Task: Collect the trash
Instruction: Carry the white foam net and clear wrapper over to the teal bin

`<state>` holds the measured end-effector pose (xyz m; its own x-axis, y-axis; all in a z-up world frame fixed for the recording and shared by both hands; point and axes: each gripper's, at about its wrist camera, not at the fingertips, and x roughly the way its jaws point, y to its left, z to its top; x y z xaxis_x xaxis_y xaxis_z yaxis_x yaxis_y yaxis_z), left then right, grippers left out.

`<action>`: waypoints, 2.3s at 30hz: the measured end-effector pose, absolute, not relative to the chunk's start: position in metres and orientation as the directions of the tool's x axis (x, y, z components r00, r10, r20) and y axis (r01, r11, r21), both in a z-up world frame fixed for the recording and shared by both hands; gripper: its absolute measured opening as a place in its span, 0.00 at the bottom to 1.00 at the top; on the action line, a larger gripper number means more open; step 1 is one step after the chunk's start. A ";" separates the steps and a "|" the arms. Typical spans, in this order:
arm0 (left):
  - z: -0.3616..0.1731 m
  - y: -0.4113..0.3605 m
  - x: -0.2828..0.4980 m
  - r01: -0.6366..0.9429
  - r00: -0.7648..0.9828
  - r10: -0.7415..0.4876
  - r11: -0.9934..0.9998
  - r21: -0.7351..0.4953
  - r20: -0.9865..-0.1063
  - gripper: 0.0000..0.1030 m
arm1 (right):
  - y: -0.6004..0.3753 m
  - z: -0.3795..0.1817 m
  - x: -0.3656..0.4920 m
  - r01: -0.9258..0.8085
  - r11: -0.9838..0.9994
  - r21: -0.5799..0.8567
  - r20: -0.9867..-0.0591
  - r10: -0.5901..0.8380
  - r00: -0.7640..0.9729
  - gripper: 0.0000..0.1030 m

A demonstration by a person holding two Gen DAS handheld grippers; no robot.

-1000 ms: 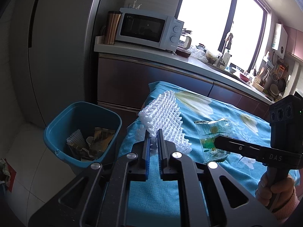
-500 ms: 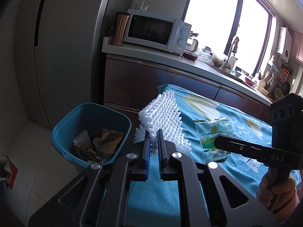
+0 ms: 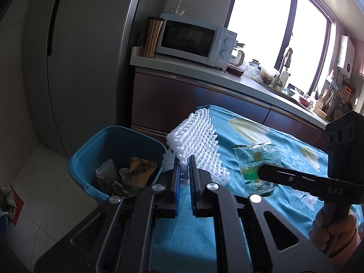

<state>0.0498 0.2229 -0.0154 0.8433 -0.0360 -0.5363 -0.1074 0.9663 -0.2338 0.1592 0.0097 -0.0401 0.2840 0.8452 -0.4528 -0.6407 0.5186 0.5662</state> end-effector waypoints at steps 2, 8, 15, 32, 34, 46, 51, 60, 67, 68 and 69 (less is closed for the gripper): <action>-0.015 0.225 0.051 -0.111 0.844 -0.032 0.966 -0.233 -0.535 0.07 | 0.012 -0.040 0.161 -0.643 0.515 0.566 -0.453 0.846 0.279 0.09; -0.014 0.230 0.050 -0.129 0.845 -0.015 0.964 -0.232 -0.534 0.07 | 0.022 -0.036 0.163 -0.655 0.510 0.558 -0.457 0.847 0.270 0.09; -0.014 0.239 0.051 -0.156 0.845 0.008 0.960 -0.232 -0.535 0.07 | 0.029 -0.037 0.167 -0.663 0.504 0.554 -0.464 0.848 0.256 0.09; -0.018 0.257 0.053 -0.208 0.839 0.055 0.951 -0.226 -0.542 0.07 | 0.053 -0.041 0.178 -0.677 0.490 0.549 -0.487 0.846 0.218 0.09; -0.019 0.259 0.054 -0.215 0.838 0.060 0.950 -0.228 -0.542 0.07 | 0.057 -0.041 0.180 -0.678 0.488 0.550 -0.489 0.846 0.212 0.09; -0.022 0.266 0.056 -0.236 0.835 0.075 0.944 -0.231 -0.545 0.07 | 0.073 -0.045 0.186 -0.688 0.486 0.538 -0.505 0.840 0.199 0.09; -0.023 0.268 0.056 -0.245 0.834 0.083 0.942 -0.230 -0.546 0.07 | 0.081 -0.047 0.187 -0.687 0.487 0.539 -0.514 0.837 0.191 0.09; -0.026 0.276 0.057 -0.270 0.828 0.107 0.936 -0.225 -0.551 0.07 | 0.099 -0.049 0.188 -0.692 0.490 0.529 -0.533 0.827 0.179 0.09; -0.028 0.283 0.058 -0.284 0.826 0.118 0.932 -0.226 -0.551 0.07 | 0.108 -0.052 0.188 -0.692 0.494 0.526 -0.546 0.820 0.171 0.09; -0.029 0.284 0.058 -0.285 0.826 0.119 0.932 -0.225 -0.551 0.07 | 0.109 -0.053 0.189 -0.691 0.495 0.526 -0.548 0.819 0.170 0.09; -0.030 0.285 0.059 -0.286 0.825 0.120 0.931 -0.226 -0.553 0.07 | 0.110 -0.053 0.189 -0.691 0.496 0.526 -0.550 0.818 0.168 0.09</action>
